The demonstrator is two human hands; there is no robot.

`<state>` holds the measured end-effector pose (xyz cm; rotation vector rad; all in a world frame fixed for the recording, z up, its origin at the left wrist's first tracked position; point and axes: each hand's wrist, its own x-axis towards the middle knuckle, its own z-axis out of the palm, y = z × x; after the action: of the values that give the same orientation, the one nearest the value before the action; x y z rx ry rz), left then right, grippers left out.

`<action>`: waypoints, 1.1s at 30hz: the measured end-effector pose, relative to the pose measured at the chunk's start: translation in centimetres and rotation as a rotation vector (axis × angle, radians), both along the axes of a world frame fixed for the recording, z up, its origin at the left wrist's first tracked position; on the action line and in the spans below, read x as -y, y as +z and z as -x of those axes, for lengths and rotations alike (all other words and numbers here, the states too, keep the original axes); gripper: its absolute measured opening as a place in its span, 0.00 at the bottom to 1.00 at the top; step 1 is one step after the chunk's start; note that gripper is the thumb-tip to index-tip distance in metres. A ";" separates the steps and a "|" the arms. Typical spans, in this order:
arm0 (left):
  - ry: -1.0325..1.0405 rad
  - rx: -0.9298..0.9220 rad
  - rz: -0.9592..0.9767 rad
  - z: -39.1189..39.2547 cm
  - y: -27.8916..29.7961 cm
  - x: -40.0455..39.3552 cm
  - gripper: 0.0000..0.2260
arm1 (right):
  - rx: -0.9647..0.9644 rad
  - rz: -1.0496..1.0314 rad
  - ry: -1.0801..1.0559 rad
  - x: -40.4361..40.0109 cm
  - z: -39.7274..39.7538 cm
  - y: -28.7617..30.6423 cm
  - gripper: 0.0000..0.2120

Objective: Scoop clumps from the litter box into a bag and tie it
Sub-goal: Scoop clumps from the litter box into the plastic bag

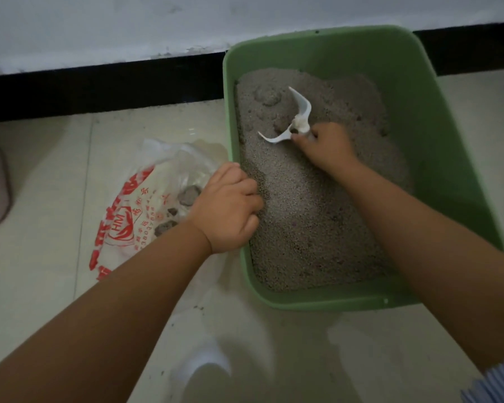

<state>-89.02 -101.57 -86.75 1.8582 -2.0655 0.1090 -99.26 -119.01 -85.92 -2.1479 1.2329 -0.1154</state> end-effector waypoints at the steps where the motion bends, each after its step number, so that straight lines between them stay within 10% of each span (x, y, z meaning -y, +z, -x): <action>1: 0.008 0.001 0.004 0.0 -0.1 0.0 0.14 | 0.027 0.002 0.003 -0.1 0.3 -0.1 0.25; 33: 0.028 -0.058 0.061 1.1 0.3 -1.5 0.13 | -0.021 0.002 -0.066 -5.4 11.6 5.8 0.18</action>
<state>-90.15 -100.08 -86.41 1.8329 -1.9756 0.1222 -110.89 -113.56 -80.11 -2.1160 1.3161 -0.1230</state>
